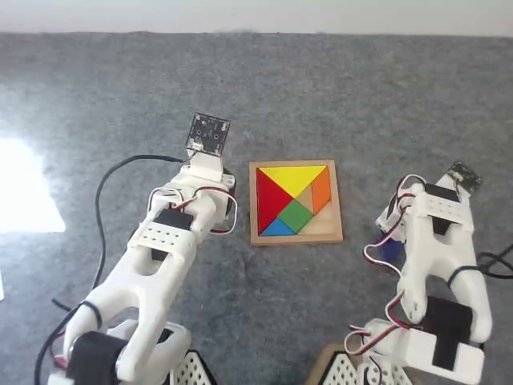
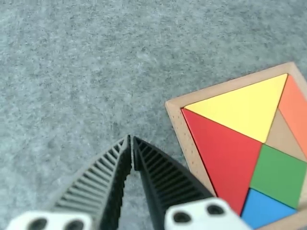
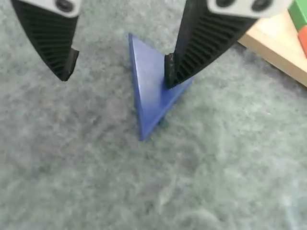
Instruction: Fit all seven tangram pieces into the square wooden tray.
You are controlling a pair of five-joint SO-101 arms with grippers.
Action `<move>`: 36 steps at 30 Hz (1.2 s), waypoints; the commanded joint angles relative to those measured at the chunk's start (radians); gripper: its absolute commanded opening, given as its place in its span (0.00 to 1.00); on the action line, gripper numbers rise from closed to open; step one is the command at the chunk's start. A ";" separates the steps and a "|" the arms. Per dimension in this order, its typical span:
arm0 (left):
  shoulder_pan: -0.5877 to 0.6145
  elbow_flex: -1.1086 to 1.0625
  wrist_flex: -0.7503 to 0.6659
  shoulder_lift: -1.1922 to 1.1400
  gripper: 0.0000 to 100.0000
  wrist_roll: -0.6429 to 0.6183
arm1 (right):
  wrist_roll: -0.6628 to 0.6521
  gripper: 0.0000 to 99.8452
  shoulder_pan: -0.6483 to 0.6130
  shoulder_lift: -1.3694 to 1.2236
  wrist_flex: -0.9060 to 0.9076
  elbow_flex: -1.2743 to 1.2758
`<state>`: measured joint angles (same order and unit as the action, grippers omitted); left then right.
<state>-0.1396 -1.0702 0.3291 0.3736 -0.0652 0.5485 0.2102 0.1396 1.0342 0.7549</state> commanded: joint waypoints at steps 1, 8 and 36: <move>0.000 0.025 -0.023 0.040 0.02 0.015 | 0.009 0.30 0.005 0.012 0.019 -0.054; 0.000 0.022 -0.023 0.040 0.02 0.012 | -0.054 0.30 -0.125 -0.054 -0.056 -0.035; 0.000 0.021 -0.021 0.040 0.02 0.014 | -0.158 0.18 -0.107 -0.243 0.051 -0.247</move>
<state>-0.1396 -1.0702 0.3291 0.3736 -0.0575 0.4780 0.0997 -0.1427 1.0817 0.5508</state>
